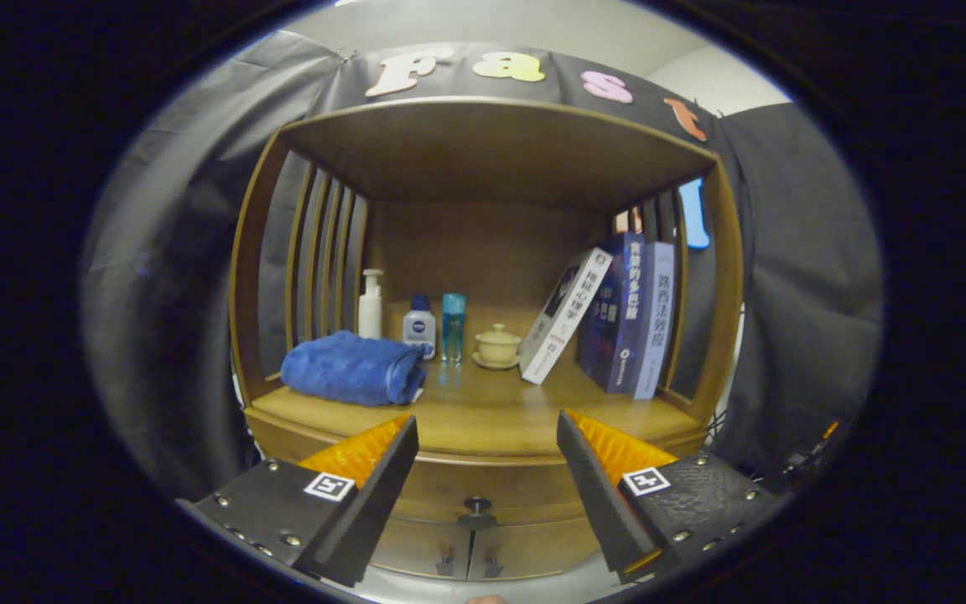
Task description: Pull open the drawer, take out the items inside it, and place them on the countertop above the cabinet.
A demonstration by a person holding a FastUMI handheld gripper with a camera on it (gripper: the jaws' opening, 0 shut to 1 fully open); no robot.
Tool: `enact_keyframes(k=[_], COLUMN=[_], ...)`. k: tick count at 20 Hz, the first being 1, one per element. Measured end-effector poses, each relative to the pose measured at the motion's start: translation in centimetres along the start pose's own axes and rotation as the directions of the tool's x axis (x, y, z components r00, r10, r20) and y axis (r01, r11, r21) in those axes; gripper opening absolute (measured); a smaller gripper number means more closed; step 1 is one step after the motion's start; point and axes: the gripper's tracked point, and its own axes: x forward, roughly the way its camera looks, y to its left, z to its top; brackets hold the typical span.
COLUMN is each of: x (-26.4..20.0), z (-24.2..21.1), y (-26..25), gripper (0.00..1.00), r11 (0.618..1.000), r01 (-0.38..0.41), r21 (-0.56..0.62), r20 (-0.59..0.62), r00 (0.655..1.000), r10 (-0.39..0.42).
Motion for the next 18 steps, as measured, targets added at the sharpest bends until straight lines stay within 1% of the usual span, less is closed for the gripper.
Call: enact_keyframes(k=[2, 5, 9, 11, 15, 17, 18], x=[1.2, 2.9, 4.5, 4.8, 5.0, 5.2, 4.8], z=[-2.6, -5.2, -10.9, -12.1, -14.0, -14.8, -14.5], y=[0.2, -0.5, -0.5, -0.7, -1.2, -0.9, -0.5], gripper=[1.00, 1.00, 1.00, 1.00, 0.98, 0.83, 0.75], r11=[1.000, 0.999, 0.997, 0.996, 0.993, 0.991, 0.989], r01=[-0.009, 0.005, 0.008, 0.005, 0.030, 0.031, 0.012], r21=[0.016, 0.041, 0.079, 0.094, 0.116, 0.132, 0.149], r20=[-0.050, -0.109, -0.248, -0.282, -0.347, -0.372, -0.374], r00=[0.999, 0.994, 0.969, 0.959, 0.938, 0.928, 0.926], r10=[0.009, 0.000, 0.012, 0.022, 0.012, 0.020, 0.045])
